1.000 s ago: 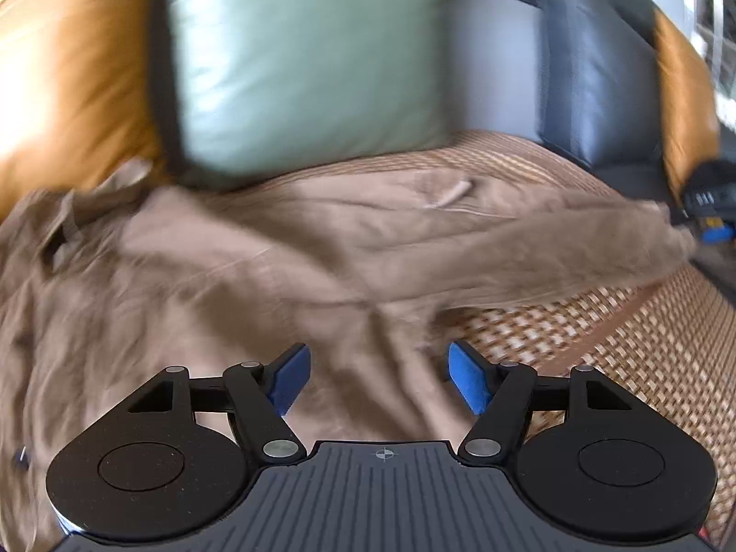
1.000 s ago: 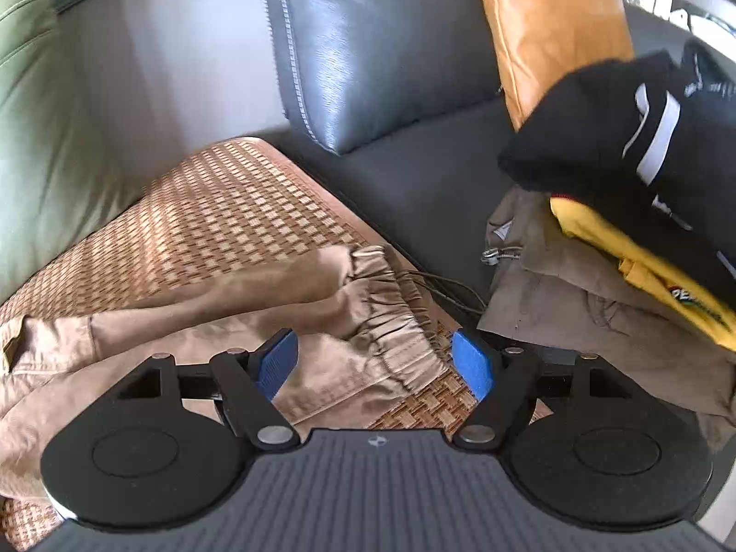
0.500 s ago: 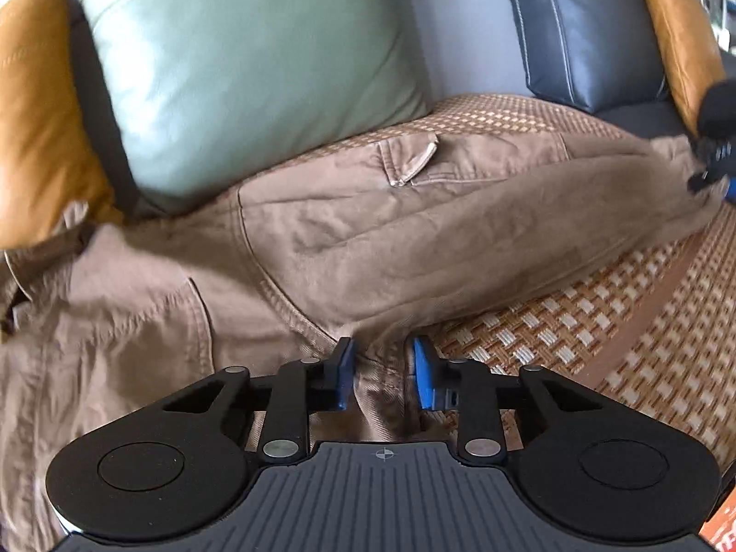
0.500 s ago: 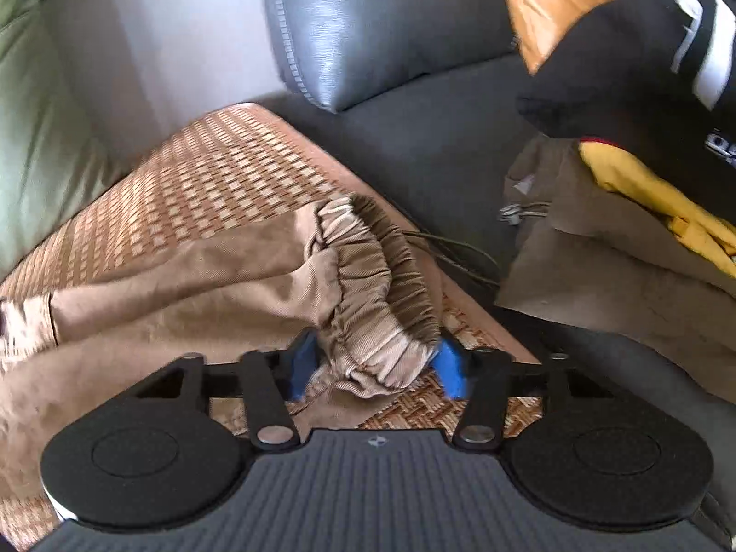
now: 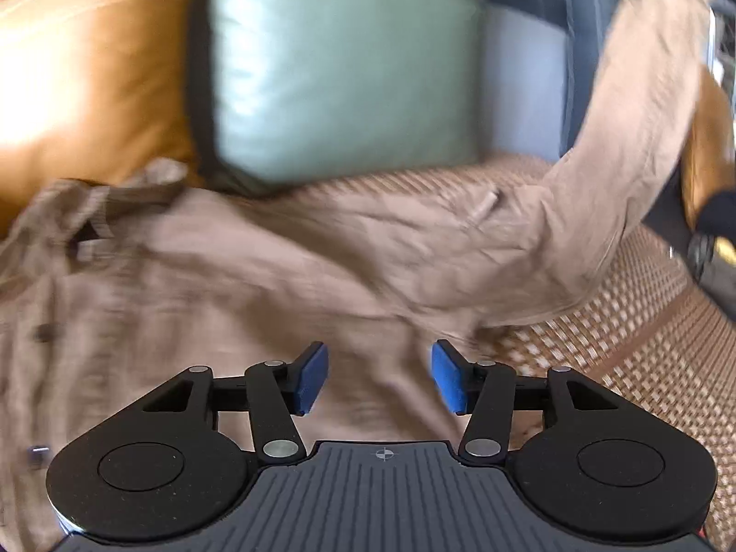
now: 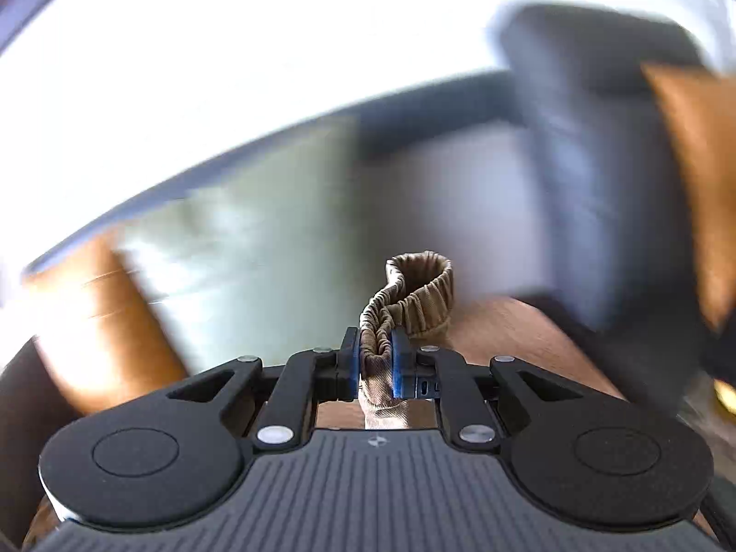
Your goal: Fold clothes
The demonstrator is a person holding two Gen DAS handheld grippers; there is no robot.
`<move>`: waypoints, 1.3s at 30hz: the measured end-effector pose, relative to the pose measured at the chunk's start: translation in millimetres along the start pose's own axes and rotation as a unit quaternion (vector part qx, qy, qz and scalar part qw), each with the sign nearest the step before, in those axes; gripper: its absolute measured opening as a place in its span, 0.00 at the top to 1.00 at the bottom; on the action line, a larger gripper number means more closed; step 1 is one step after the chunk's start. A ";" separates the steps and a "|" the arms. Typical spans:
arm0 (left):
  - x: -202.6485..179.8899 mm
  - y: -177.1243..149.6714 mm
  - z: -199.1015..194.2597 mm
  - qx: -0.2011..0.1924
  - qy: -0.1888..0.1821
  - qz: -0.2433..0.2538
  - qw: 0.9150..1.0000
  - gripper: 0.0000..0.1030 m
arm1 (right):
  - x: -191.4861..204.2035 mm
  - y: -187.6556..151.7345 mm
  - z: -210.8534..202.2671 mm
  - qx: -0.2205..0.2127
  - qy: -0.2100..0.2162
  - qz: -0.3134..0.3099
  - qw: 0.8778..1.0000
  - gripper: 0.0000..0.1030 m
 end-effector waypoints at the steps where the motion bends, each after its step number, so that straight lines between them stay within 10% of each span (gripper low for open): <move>1: 15.0 -1.3 -12.5 -0.010 -0.001 -0.011 1.000 0.32 | 41.6 2.6 -0.2 0.003 0.014 -0.033 0.999 0.86; 9: 158.2 -56.2 -95.1 -0.055 0.050 -0.104 0.992 0.29 | 336.5 -50.7 47.8 0.053 0.121 -0.229 0.964 0.86; 18: 261.5 -118.4 -108.5 -0.028 0.083 -0.189 0.978 0.29 | 464.0 -200.9 179.7 0.219 0.148 -0.309 0.914 0.69; 24: 288.4 -115.0 -107.7 -0.030 0.094 -0.228 0.969 0.28 | 421.1 -155.4 153.6 0.179 0.191 -0.270 0.927 0.37; 29: 309.5 -101.7 -105.0 -0.031 0.140 -0.251 0.957 0.24 | 295.2 -124.1 147.6 0.178 0.134 -0.204 0.953 0.32; 39: 345.7 -60.9 -73.3 -0.003 0.176 -0.233 0.956 0.19 | 93.9 -200.3 213.6 0.258 0.009 -0.100 0.961 0.32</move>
Point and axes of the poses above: each gripper's, at about its wrist camera, not at the fingertips, and z roughly the way its jaws point, x to its left, y to its top, the point moved 9 cm from there along z, roughly the way its jaws point, and after that the axes turned 12 degrees about x, right-handed, at the moved point
